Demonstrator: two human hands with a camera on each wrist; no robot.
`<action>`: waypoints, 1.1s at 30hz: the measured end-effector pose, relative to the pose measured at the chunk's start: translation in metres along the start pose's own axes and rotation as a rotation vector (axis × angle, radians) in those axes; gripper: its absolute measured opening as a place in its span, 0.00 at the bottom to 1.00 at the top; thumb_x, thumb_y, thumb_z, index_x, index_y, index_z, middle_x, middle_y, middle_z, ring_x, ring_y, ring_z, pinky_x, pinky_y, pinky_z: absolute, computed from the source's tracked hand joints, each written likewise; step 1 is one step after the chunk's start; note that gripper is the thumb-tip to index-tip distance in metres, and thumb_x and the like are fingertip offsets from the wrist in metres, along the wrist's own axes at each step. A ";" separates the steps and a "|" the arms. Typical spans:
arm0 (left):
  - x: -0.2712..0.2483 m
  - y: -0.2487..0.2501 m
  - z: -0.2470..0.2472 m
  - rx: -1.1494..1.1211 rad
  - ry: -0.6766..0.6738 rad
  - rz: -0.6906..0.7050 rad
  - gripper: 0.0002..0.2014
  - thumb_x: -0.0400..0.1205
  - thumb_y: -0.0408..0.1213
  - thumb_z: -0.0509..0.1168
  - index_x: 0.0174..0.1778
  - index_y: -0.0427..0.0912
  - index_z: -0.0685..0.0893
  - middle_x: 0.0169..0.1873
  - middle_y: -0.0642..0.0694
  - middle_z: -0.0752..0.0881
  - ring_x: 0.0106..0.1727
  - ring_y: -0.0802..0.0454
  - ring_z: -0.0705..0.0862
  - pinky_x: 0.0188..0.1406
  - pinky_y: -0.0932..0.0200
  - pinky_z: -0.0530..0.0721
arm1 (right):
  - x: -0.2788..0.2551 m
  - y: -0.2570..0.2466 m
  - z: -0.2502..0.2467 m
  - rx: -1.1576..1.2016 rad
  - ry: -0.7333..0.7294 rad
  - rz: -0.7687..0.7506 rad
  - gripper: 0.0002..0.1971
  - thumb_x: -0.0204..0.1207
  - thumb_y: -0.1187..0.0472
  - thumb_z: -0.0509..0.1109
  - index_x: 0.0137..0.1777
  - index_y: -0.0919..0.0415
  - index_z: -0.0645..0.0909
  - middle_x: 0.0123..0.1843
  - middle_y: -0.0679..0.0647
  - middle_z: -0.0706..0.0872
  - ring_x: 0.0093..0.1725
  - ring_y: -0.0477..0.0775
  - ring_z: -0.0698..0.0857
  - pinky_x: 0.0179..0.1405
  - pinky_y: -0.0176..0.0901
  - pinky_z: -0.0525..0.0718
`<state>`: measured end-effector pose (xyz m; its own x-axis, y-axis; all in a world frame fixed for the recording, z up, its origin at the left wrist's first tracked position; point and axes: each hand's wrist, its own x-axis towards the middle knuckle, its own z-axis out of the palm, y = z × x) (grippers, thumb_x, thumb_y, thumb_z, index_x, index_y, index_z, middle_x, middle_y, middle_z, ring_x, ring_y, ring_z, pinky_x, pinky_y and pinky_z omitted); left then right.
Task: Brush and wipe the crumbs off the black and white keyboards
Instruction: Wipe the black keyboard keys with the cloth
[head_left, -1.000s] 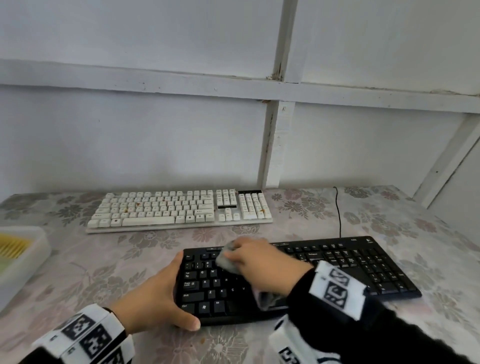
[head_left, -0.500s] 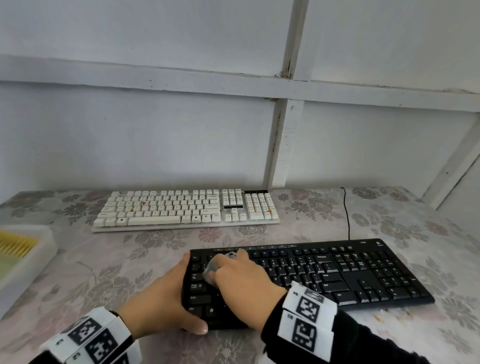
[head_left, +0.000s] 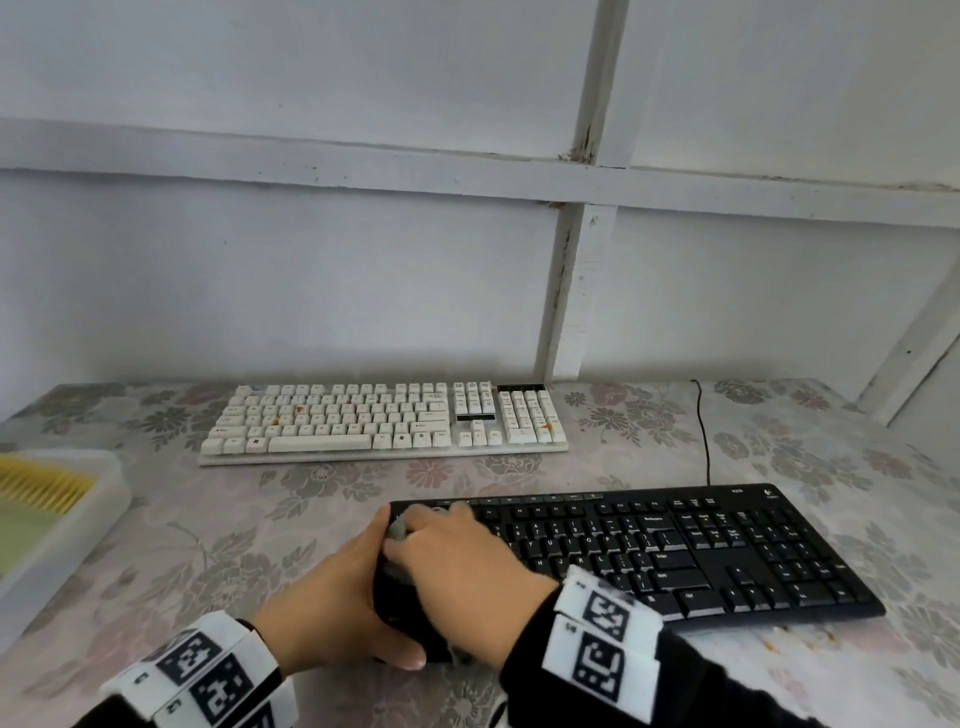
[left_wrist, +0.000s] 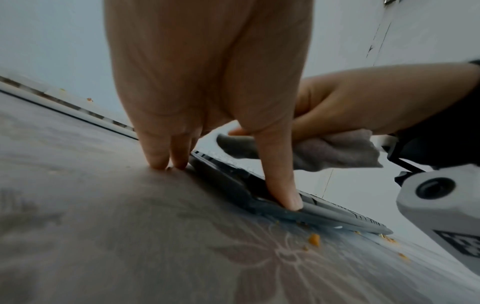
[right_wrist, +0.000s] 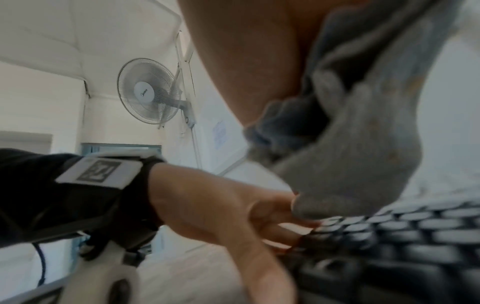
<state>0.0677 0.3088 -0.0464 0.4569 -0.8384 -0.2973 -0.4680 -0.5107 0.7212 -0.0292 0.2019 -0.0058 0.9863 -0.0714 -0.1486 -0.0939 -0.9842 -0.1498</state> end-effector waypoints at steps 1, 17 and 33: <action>0.001 0.000 0.000 0.022 0.001 -0.019 0.63 0.55 0.48 0.81 0.78 0.62 0.43 0.69 0.62 0.72 0.67 0.59 0.75 0.61 0.62 0.79 | 0.002 -0.006 0.002 -0.019 -0.041 0.016 0.14 0.79 0.71 0.61 0.64 0.69 0.77 0.65 0.62 0.70 0.62 0.68 0.68 0.47 0.55 0.70; -0.003 0.001 0.001 -0.086 0.037 0.058 0.49 0.56 0.38 0.82 0.63 0.73 0.59 0.59 0.64 0.80 0.61 0.67 0.78 0.56 0.70 0.78 | -0.006 0.027 -0.007 0.056 -0.016 0.111 0.14 0.71 0.76 0.60 0.33 0.56 0.67 0.47 0.55 0.67 0.55 0.61 0.71 0.43 0.51 0.75; -0.003 -0.001 0.003 -0.049 0.026 0.063 0.49 0.54 0.44 0.82 0.64 0.75 0.59 0.61 0.68 0.78 0.64 0.68 0.77 0.66 0.60 0.76 | -0.040 0.067 0.021 -0.047 0.054 0.182 0.12 0.83 0.69 0.56 0.54 0.52 0.76 0.62 0.46 0.70 0.49 0.54 0.63 0.36 0.43 0.69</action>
<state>0.0645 0.3112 -0.0481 0.4473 -0.8629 -0.2350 -0.4589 -0.4470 0.7678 -0.0782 0.1423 -0.0309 0.9596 -0.2562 -0.1159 -0.2661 -0.9607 -0.0792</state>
